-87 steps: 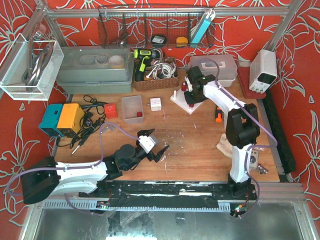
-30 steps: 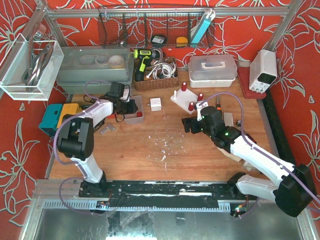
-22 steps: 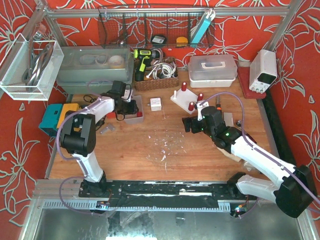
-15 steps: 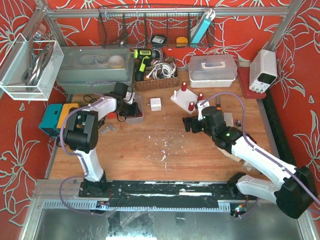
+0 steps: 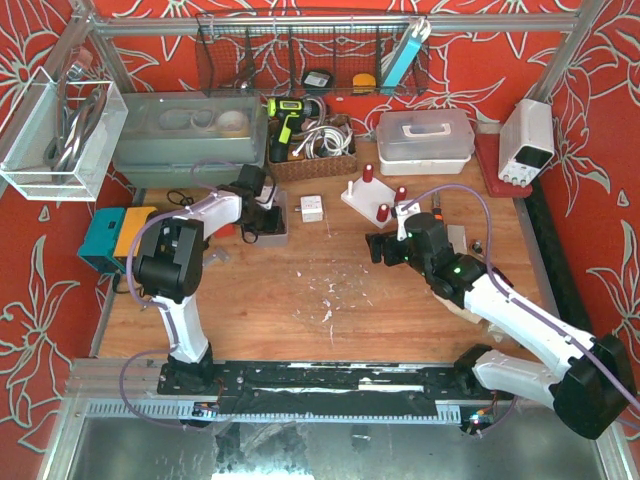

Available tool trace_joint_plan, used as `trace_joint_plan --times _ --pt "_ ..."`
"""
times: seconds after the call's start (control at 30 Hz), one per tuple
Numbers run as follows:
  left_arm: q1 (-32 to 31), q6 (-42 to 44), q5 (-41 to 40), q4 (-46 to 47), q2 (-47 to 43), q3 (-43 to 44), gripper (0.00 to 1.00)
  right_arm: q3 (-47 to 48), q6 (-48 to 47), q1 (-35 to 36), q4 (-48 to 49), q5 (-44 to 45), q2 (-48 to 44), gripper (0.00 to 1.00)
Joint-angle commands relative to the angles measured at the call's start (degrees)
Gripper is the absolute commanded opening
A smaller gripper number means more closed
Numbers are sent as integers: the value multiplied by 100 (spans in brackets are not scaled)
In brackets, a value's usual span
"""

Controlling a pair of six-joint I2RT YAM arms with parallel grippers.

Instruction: Install the large spring

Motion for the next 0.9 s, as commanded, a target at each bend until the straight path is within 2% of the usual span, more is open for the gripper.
trace_joint_plan --times 0.0,0.13,0.5,0.67,0.87 --pt "-17 -34 -611 -316 160 53 36 -98 -45 23 36 149 -130 99" --pt "-61 -40 -788 -373 143 105 42 -96 -45 22 34 163 -138 99" --pt "-123 30 -710 -378 311 81 46 -119 -54 22 40 202 -189 99" --pt "-164 75 -778 -391 394 132 46 -124 -63 27 39 224 -205 99" --pt "-200 262 -832 -391 241 191 36 -133 -64 22 30 270 -264 99"
